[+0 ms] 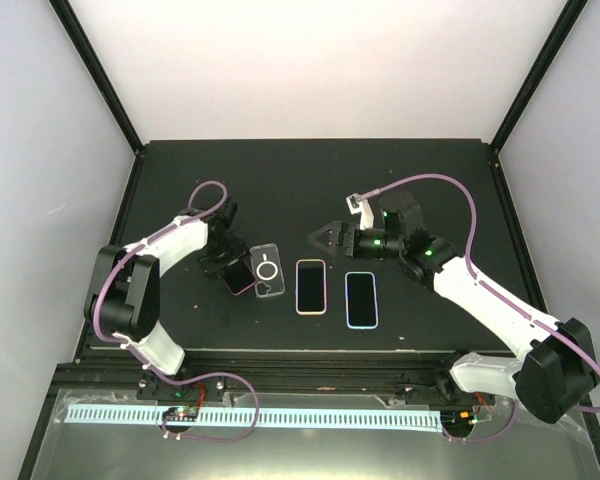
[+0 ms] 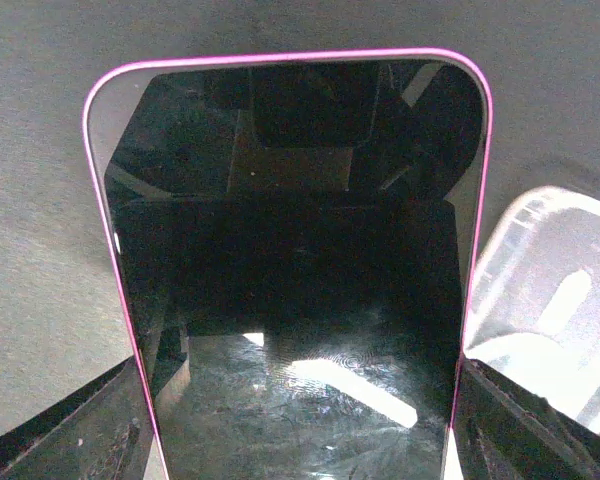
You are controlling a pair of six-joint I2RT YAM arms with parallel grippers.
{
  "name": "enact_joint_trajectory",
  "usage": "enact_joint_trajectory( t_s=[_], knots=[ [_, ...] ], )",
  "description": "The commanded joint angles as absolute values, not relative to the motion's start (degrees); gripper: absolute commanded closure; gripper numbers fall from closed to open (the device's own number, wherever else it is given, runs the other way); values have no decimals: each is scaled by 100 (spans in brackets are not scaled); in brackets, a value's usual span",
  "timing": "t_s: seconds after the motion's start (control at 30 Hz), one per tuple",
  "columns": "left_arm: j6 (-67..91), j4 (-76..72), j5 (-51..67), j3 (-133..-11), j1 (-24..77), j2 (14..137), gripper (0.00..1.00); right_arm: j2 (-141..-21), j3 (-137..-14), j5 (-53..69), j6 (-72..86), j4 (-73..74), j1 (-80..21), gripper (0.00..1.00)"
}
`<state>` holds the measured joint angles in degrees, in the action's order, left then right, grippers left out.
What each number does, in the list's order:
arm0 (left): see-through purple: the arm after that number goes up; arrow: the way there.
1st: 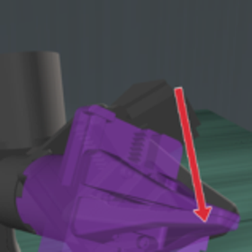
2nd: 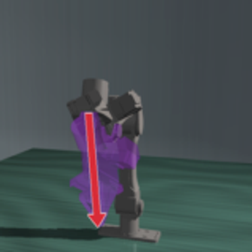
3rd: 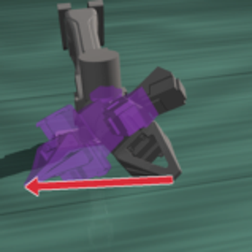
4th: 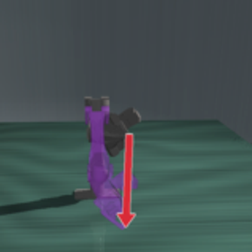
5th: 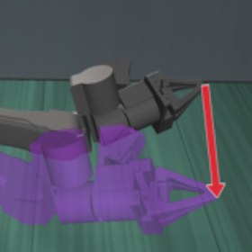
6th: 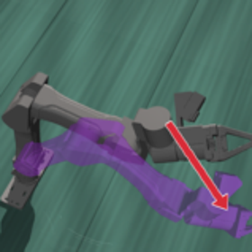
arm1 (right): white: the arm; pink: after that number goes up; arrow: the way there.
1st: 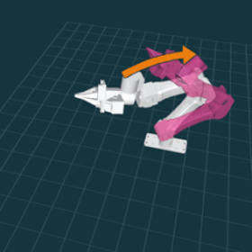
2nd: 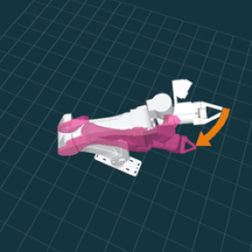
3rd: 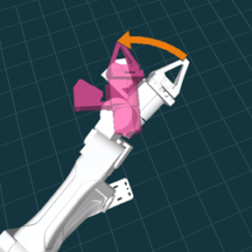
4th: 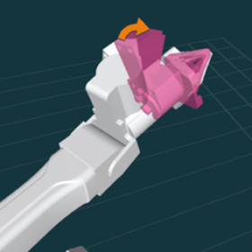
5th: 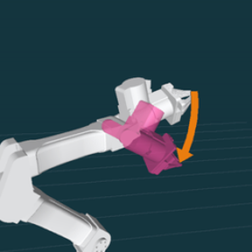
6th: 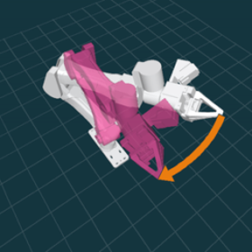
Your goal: Put the phone into the phone case
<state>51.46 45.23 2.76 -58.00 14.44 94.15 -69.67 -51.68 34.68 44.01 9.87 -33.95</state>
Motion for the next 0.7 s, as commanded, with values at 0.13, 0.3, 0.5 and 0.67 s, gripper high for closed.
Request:
enact_joint_trajectory(
  t_s=[0.13, 0.3, 0.5, 0.67],
  knots=[
    [4770, 4710, 215, -6463, 2085, 9214, 32, -6864, -5109, 3373, 4398, 997, -3348, 0],
    [4685, 4704, 243, -6741, 2479, 9315, 32, -6864, -5102, 3366, 4402, 1015, -3337, 0],
    [4571, 4755, 159, -6934, 2809, 9530, 32, -6827, -5075, 3362, 4390, 1042, -3306, 0],
    [4499, 4706, 209, -6960, 2940, 9687, 32, -6811, -5063, 3366, 4390, 1034, -3293, 0]
  ],
)
